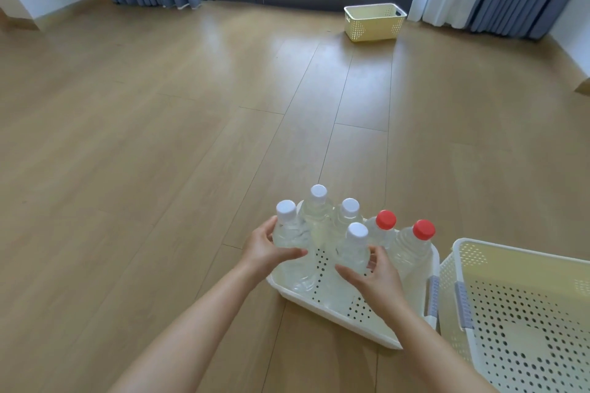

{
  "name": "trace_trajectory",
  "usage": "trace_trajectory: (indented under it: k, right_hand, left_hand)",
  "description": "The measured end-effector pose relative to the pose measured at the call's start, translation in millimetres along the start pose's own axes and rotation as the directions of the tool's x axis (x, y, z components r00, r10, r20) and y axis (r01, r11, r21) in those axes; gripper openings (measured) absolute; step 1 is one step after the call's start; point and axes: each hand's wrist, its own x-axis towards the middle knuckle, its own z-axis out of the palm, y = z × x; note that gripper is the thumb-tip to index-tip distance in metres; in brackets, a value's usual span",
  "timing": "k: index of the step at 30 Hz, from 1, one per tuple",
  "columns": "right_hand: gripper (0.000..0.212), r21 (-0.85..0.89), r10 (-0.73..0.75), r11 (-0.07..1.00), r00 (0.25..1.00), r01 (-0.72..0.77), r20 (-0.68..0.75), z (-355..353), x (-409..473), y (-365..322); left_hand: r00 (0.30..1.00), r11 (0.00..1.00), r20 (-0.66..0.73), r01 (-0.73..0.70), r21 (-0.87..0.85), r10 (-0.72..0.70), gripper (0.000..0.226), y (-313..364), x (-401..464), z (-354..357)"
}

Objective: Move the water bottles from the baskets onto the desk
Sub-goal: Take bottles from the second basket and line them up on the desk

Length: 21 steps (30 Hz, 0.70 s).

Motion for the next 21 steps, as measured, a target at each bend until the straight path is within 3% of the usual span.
trace_trajectory:
  k: [2, 6, 9, 11, 13, 15, 18, 20, 21]
  right_hand:
    - [0.057, 0.082, -0.001, 0.997, 1.000, 0.003, -0.025, -10, -4, -10]
    - [0.041, 0.324, -0.042, 0.944, 0.997, 0.060, -0.063, -40, -16, -44]
    - [0.070, 0.470, -0.074, 0.878, 0.996, 0.091, -0.055, -63, -23, -65]
    - [0.082, 0.572, -0.076, 0.818, 0.997, 0.061, 0.002, -74, -28, -77]
    - [0.070, 0.677, -0.081, 0.736, 0.993, -0.001, 0.089, -83, -32, -85]
    - [0.060, 0.760, -0.098, 0.644, 0.976, -0.087, 0.194, -88, -39, -91]
    - [0.052, 0.782, -0.114, 0.593, 0.941, -0.192, 0.318, -85, -52, -91]
    - [0.052, 0.749, -0.114, 0.630, 0.929, -0.207, 0.352, -79, -58, -86]
    - [0.052, 0.730, -0.121, 0.650, 0.919, -0.212, 0.374, -76, -61, -84]
  left_hand:
    - [1.000, 0.996, -0.005, -0.023, -0.089, 0.022, 0.055, 14, -7, -12]
    - [0.999, 0.966, -0.032, -0.043, -0.256, 0.036, 0.060, 44, -21, -30]
    - [0.998, 0.894, 0.026, -0.044, -0.446, 0.062, 0.083, 65, -29, -40]
    - [0.987, 0.811, 0.096, -0.046, -0.584, 0.125, 0.085, 81, -39, -41]
    - [0.989, 0.759, 0.104, -0.015, -0.651, 0.109, 0.066, 97, -53, -34]
    - [0.995, 0.770, 0.087, 0.023, -0.638, 0.043, 0.052, 104, -64, -22]
    - [0.978, 0.741, 0.207, 0.134, -0.658, 0.007, 0.070, 98, -75, -6]
    - [0.944, 0.695, 0.328, 0.220, -0.684, 0.024, 0.087, 87, -78, 1]
    - [0.924, 0.675, 0.380, 0.260, -0.691, 0.034, 0.085, 82, -79, 6]
